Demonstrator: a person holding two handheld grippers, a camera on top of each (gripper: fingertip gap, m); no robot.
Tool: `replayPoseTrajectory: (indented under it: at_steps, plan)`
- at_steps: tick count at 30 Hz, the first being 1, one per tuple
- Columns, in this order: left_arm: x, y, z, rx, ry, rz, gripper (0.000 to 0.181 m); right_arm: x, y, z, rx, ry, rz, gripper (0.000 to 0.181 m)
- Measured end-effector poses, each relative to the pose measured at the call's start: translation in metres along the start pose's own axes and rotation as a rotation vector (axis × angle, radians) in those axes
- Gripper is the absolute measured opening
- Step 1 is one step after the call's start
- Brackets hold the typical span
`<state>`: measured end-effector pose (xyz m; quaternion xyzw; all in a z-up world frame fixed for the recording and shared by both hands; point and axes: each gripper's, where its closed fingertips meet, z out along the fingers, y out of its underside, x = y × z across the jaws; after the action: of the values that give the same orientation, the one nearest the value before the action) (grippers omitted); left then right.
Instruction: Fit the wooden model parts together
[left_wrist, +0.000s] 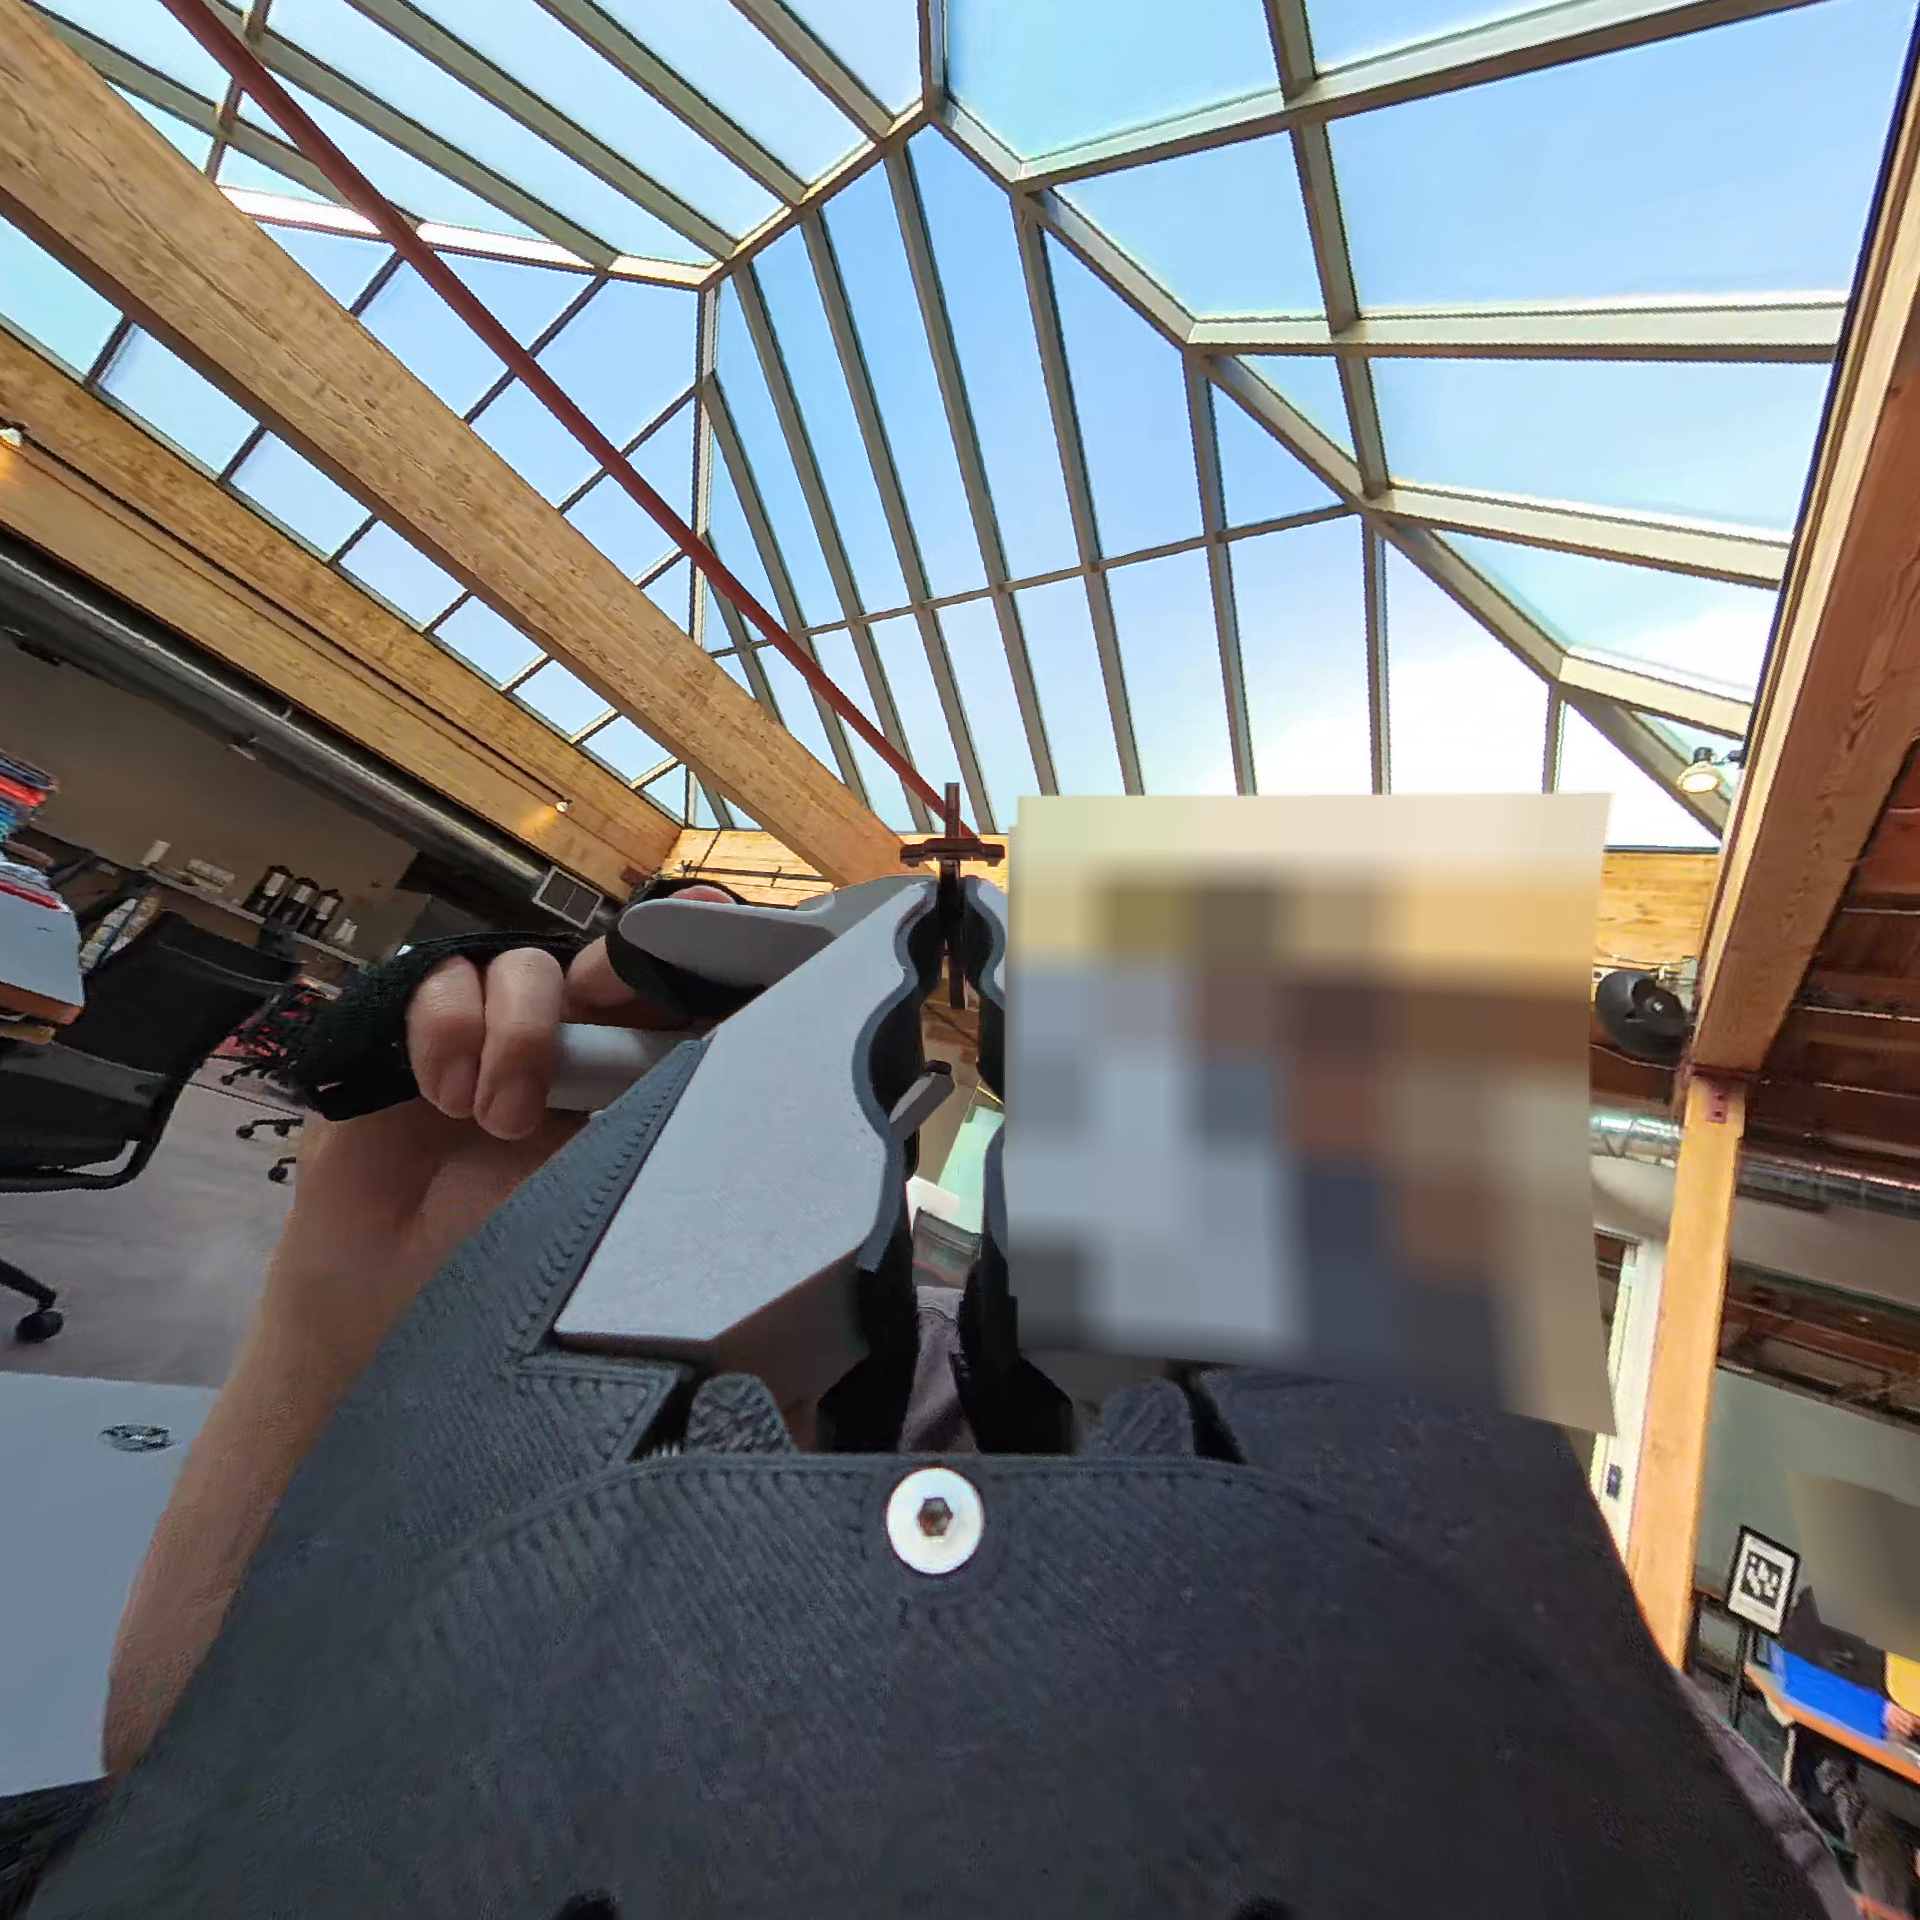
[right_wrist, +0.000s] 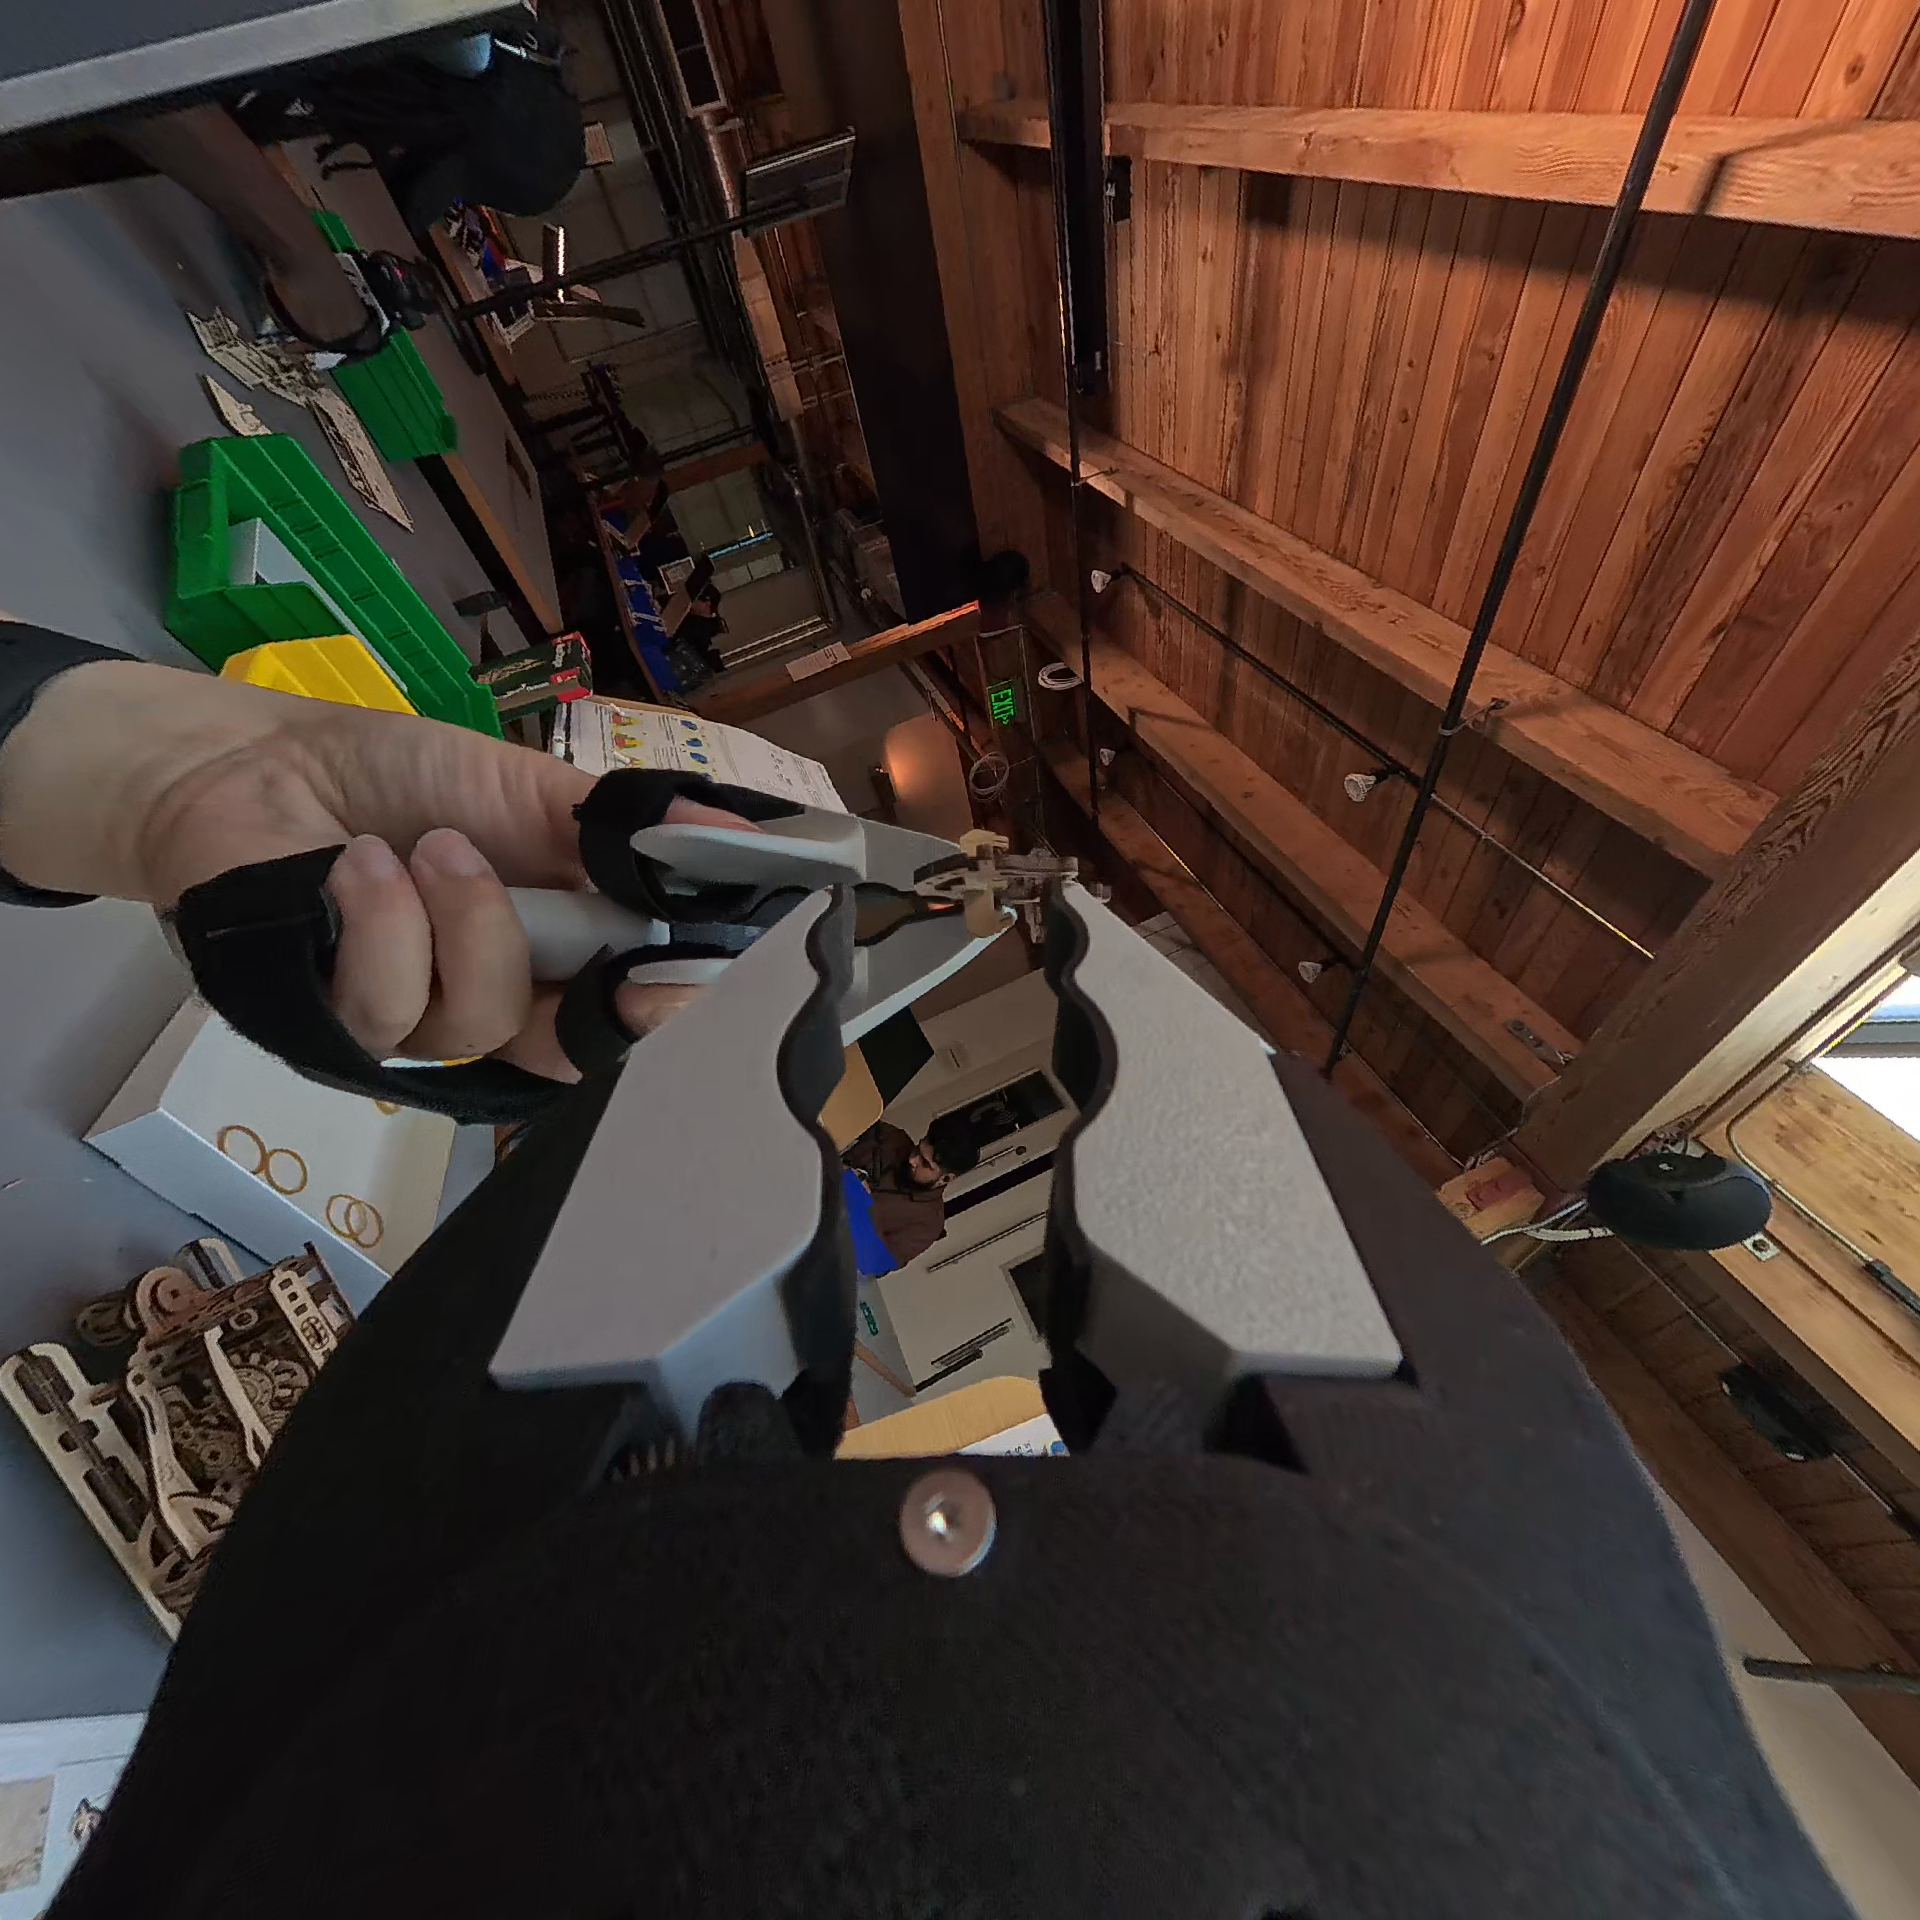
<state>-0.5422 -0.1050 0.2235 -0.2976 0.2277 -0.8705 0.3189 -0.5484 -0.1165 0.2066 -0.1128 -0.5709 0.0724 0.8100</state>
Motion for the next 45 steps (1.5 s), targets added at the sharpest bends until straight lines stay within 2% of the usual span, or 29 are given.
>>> replayPoseTrajectory:
  at_steps: [1, 10, 19, 28, 45]
  plan:
    - [-0.002, 0.0, 0.0, 0.013, 0.015, -0.029, 0.0, 0.001, 0.001, -0.001, 0.003, 0.002, 0.003, 0.035]
    - [-0.02, 0.006, 0.008, 0.107, 0.098, -0.252, 0.0, 0.007, 0.005, -0.01, 0.073, -0.016, 0.073, 0.022]
    - [-0.032, 0.002, 0.007, 0.186, 0.017, -0.207, 0.0, 0.009, 0.017, -0.014, 0.09, -0.023, 0.097, 0.017]
    - [-0.035, 0.008, 0.013, 0.216, 0.019, -0.27, 0.0, 0.011, 0.013, -0.019, 0.136, -0.046, 0.157, 0.017]
    - [-0.037, 0.013, 0.014, 0.183, -0.016, -0.241, 0.0, 0.01, 0.013, -0.024, 0.158, -0.074, 0.176, 0.016]
